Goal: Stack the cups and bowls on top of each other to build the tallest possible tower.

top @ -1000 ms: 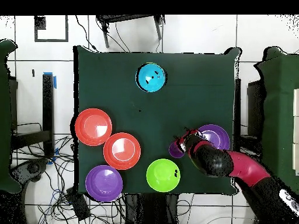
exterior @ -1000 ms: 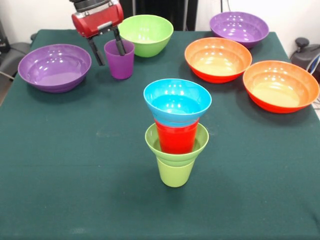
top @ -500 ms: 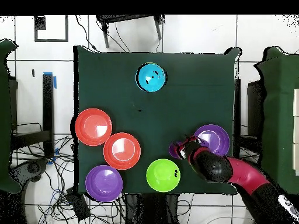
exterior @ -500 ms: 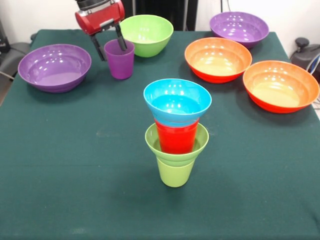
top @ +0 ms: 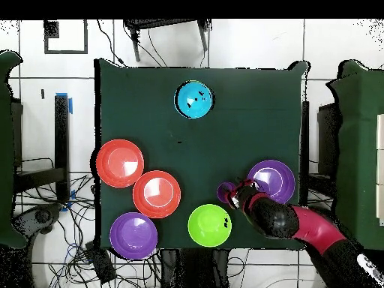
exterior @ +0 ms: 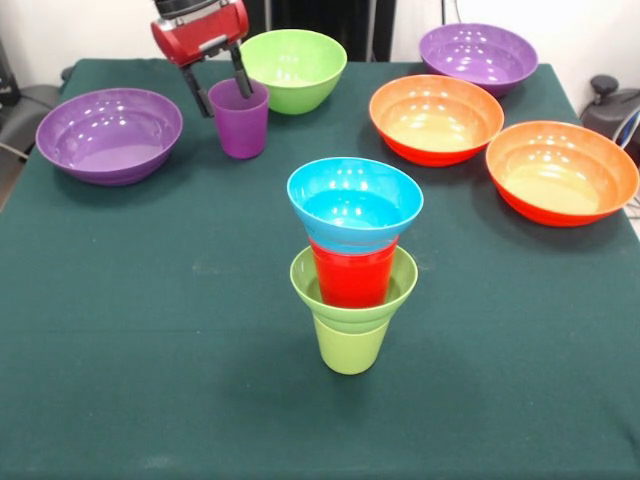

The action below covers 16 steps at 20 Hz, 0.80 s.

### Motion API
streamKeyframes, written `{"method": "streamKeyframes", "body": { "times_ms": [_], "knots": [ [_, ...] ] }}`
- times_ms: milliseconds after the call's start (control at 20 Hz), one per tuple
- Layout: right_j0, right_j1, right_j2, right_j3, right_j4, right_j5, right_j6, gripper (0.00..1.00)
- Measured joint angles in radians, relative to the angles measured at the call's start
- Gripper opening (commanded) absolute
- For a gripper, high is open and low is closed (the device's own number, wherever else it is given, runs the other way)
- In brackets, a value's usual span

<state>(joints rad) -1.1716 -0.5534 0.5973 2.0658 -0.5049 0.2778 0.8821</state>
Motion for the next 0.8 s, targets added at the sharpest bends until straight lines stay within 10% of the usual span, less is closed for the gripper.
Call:
{"method": "streamKeyframes", "body": {
  "times_ms": [800],
  "knots": [
    [-0.005,0.005,-0.030,0.000,-0.004,-0.032,0.000,1.00]
  ]
}}
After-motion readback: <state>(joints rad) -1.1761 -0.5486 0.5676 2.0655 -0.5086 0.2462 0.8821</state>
